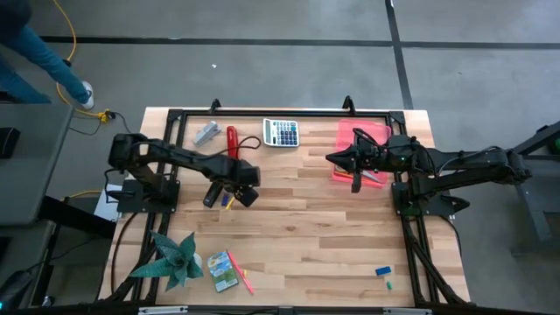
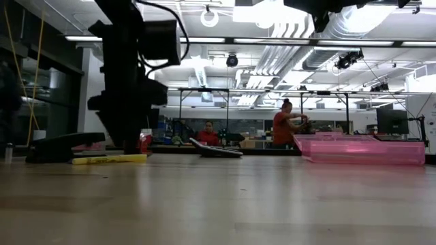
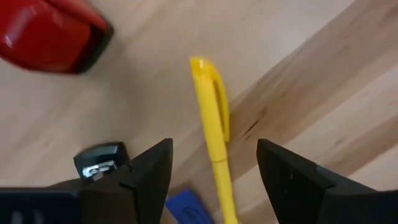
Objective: Pack school essentials
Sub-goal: Put the yellow pen into the pink supply box
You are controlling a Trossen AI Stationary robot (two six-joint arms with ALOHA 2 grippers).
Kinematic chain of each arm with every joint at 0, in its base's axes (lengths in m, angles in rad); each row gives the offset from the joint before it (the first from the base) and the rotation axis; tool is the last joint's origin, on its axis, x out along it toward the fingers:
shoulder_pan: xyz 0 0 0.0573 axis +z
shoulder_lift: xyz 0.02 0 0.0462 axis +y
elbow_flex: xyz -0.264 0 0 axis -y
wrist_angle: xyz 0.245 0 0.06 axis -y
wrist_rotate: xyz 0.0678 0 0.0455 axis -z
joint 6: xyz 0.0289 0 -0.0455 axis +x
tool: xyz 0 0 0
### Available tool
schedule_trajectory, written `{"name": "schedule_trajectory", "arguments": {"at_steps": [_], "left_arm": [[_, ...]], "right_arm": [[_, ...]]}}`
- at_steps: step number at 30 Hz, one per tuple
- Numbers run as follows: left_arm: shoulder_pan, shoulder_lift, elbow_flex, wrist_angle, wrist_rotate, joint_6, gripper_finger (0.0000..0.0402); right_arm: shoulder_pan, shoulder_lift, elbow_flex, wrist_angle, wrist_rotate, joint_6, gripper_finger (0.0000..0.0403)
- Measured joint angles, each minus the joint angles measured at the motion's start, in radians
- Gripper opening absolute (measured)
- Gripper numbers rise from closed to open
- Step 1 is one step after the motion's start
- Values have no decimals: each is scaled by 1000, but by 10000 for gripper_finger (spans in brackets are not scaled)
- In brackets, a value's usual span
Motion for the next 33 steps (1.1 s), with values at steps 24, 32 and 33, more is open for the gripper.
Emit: {"name": "schedule_trajectory", "arguments": {"at_steps": [24,32,33], "left_arm": [[8,62,15,-28,161,23,14],[-25,-187,44,45,23,53,6],[-37,-234,44,74,-4,53,6]], "right_arm": [[-3,0,0,-1,0,-15,0],[-3,0,0,-3,-5,-10,0],[-3,0,0,-8,-7,-7,0]]}}
